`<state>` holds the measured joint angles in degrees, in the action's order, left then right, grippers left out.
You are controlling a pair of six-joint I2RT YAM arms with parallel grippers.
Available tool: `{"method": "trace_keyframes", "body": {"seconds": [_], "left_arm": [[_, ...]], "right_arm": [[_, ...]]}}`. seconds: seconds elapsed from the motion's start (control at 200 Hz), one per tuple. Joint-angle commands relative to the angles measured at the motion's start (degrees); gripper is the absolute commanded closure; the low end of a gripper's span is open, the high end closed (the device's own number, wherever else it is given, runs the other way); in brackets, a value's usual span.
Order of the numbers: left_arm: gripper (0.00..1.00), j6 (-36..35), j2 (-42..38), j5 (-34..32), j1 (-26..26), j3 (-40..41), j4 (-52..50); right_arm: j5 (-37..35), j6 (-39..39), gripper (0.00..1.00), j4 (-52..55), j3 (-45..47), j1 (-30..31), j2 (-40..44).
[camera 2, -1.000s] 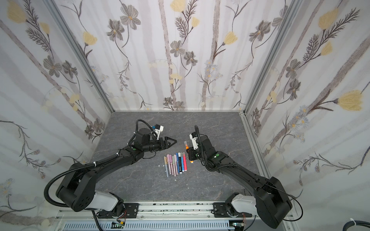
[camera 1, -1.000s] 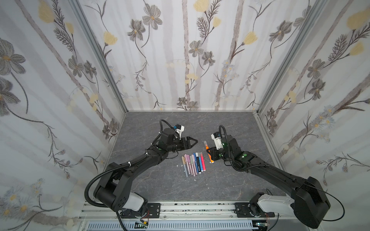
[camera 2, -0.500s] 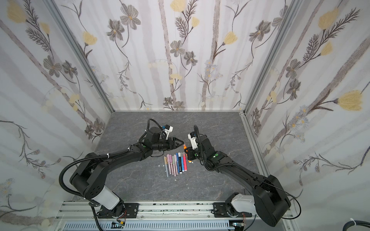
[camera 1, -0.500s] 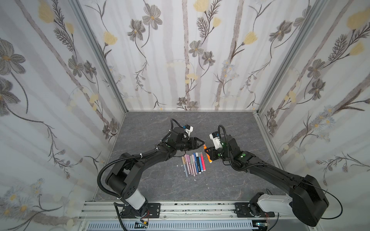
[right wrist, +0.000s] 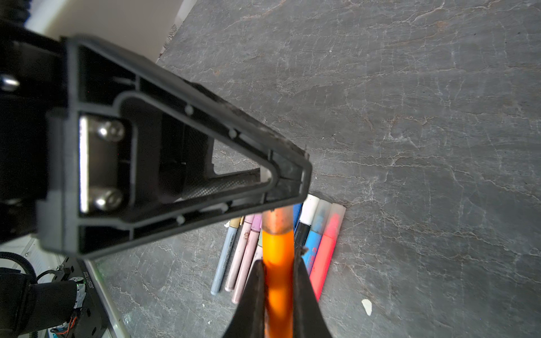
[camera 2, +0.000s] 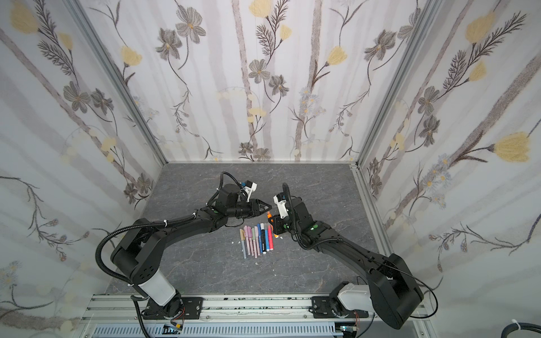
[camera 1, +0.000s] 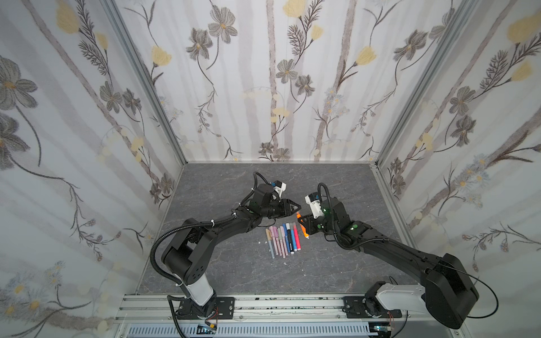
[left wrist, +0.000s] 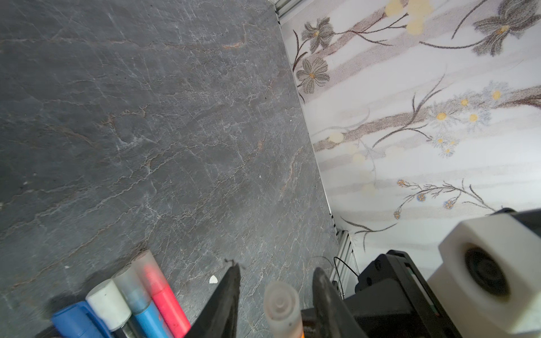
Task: Remove pen caps from pens
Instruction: Open the pen cap on the pen.
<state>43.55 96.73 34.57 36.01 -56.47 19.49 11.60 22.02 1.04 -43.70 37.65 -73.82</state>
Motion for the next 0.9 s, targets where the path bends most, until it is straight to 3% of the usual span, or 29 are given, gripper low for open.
{"method": "trace_keyframes", "body": {"seconds": [0.0, 0.55, 0.894], "left_arm": [[0.62, 0.66, 0.06, 0.85, -0.06, -0.66, 1.98], [0.78, 1.93, 0.45, 2.43, 0.12, -0.31, 3.98], [1.00, 3.80, 0.26, 4.01, 0.18, 0.43, 6.27]], "right_arm": [[-0.52, -0.14, 1.00, -2.62, 0.11, 0.04, -0.43], [-1.05, 0.30, 1.00, -3.93, 0.11, -0.01, -0.75], [-1.05, 0.71, 1.00, -4.73, 0.11, 0.02, -1.29]]}}
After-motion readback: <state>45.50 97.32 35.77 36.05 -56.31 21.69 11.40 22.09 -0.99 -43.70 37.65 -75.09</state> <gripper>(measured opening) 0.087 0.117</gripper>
